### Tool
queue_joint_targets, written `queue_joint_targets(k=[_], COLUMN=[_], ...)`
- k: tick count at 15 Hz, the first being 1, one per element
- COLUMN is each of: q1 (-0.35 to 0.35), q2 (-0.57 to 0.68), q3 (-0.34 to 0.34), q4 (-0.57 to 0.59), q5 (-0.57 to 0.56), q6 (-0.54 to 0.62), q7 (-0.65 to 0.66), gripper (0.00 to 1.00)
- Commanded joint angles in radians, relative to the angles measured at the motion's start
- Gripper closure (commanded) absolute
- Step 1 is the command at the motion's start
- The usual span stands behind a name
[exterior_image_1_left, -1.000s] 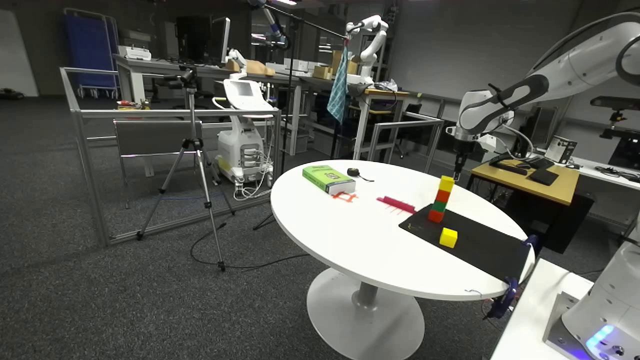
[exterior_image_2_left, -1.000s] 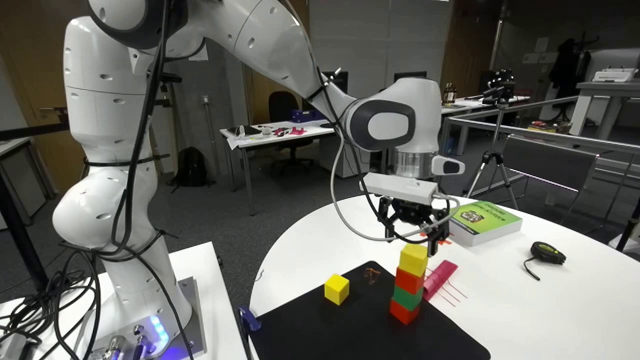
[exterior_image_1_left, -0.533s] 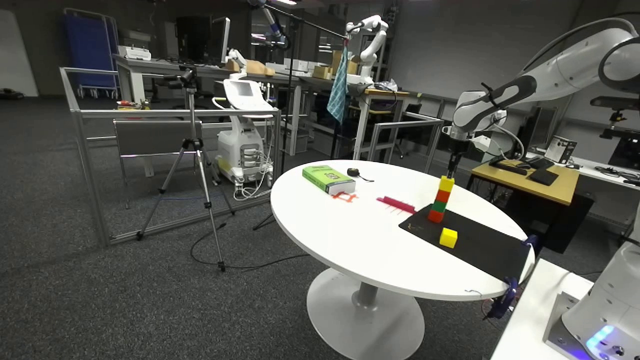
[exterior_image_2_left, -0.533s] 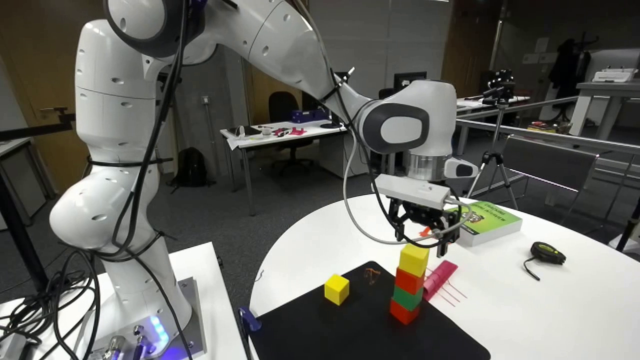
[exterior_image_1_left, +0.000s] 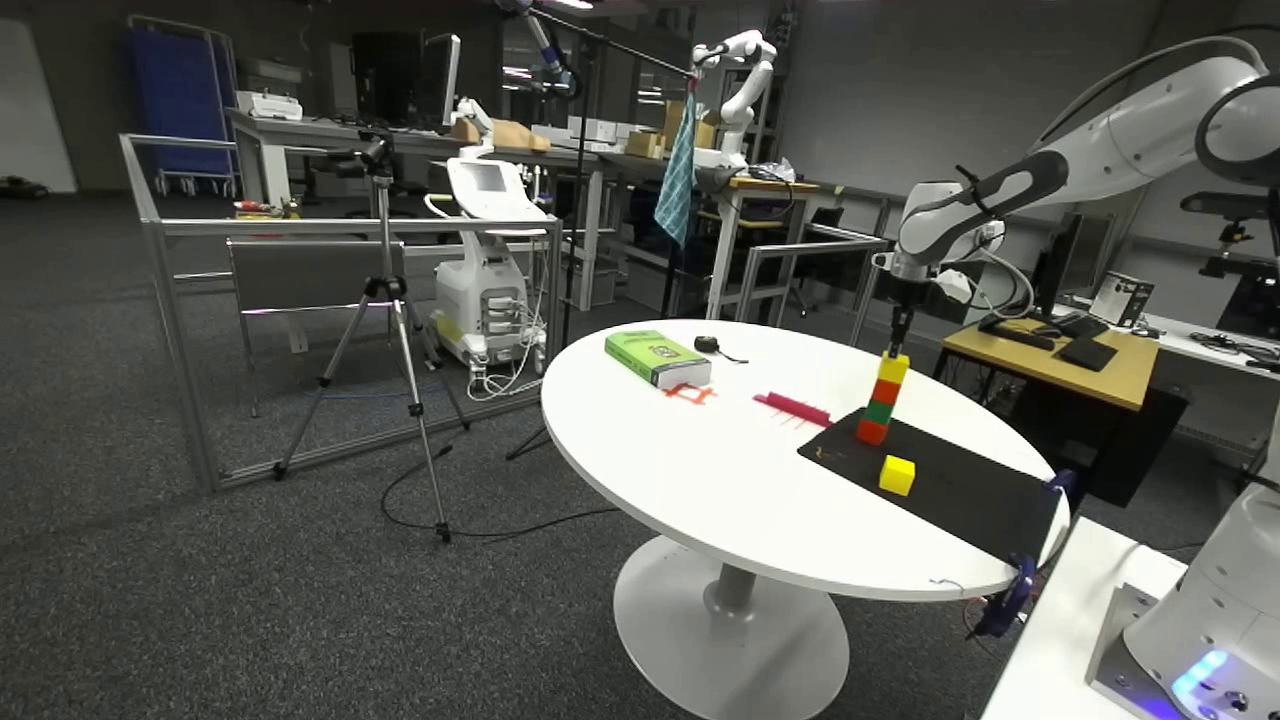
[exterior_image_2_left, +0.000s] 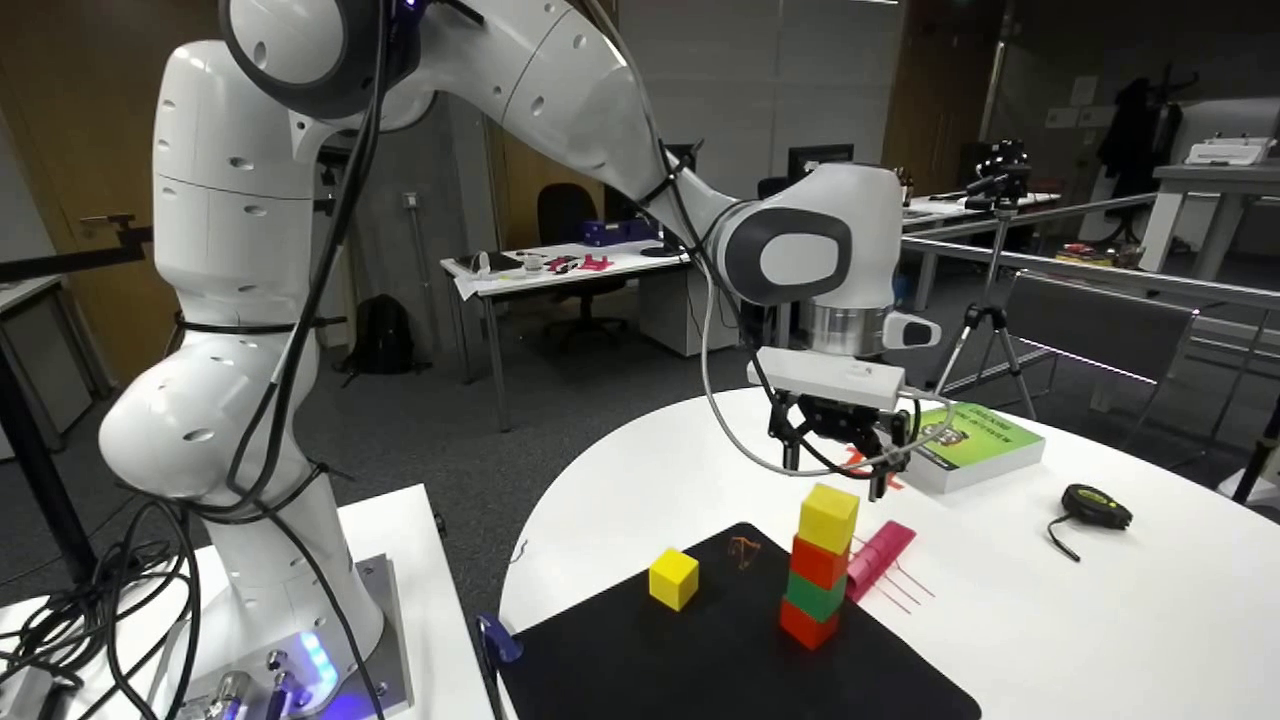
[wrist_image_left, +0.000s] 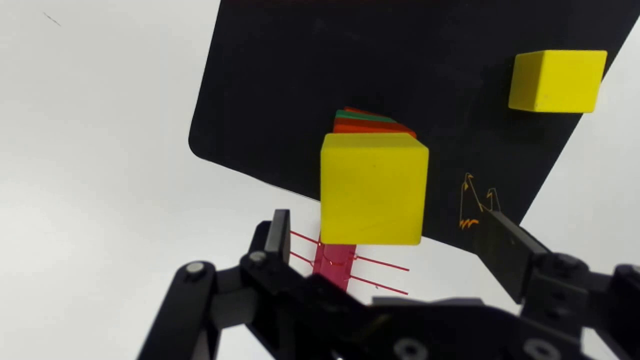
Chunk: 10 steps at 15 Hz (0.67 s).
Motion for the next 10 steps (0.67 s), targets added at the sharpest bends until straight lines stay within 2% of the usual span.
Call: queue_joint_targets(k=[1,10], q1=[-0.023,-0.036], q2=[0.012,0.026], q3=[0.012,0.010], q4=[0.010,-0.021], q5=[-0.032,-0.025], q6=[0.032,0.092], q7=[-0.100,-0.172], gripper=[0.00,0.00])
